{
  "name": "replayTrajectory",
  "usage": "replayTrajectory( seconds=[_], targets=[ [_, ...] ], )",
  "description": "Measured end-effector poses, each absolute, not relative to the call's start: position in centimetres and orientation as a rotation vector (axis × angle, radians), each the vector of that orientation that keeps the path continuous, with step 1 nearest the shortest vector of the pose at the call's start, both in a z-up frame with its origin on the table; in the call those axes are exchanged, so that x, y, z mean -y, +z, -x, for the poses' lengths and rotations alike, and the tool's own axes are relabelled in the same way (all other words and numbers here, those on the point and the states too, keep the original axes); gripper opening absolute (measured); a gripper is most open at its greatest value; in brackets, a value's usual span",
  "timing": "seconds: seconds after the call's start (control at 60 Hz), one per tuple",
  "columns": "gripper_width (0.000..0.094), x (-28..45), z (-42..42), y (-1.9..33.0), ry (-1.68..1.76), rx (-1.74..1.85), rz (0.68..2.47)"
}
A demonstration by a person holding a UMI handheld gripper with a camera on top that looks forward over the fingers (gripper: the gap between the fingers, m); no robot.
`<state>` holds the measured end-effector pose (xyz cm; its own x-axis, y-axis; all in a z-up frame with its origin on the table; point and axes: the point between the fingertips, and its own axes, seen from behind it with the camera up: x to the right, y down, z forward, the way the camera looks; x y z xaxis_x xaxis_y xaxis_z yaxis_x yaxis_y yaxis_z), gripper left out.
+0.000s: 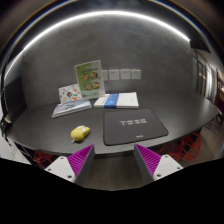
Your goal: Arrange mouse
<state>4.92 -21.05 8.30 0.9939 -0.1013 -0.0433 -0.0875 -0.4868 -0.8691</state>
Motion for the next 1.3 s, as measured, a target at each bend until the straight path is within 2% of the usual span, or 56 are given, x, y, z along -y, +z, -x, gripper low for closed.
replayTrajectory(
  seconds=[0.15,0.433,0.617,0.833,0.883,0.95,1.033,1.05,1.067,1.133,1.183,1.233,1.3],
  targets=[
    [0.0833,19.2,-2.8,7.5,0.091,0.007,2.066],
    [0.0830,14.5,5.4,1.4,0.290,0.290,2.088],
    [0.0835,10.4,10.1,-0.2,0.349,0.359,2.087],
    [0.0825,5.1,11.4,-0.8,0.232,0.278,2.105],
    [0.0800,4.0,11.3,-0.9,0.174,0.250,2.111],
    [0.0721,3.1,11.7,-1.0,0.120,0.204,2.109],
    [0.0518,2.1,11.9,-1.4,0.082,0.141,2.102],
    [0.0565,2.0,11.9,-1.4,0.072,0.136,2.104],
    [0.0474,2.0,12.0,-1.5,0.067,0.132,2.109],
    [0.0417,2.1,12.3,-1.4,0.070,0.105,2.130],
    [0.0412,2.7,13.3,-1.1,0.117,0.091,2.158],
    [0.0412,3.3,14.7,0.7,0.172,0.081,2.143],
    [0.0411,3.2,14.3,6.4,0.147,0.103,2.040]
  ],
)
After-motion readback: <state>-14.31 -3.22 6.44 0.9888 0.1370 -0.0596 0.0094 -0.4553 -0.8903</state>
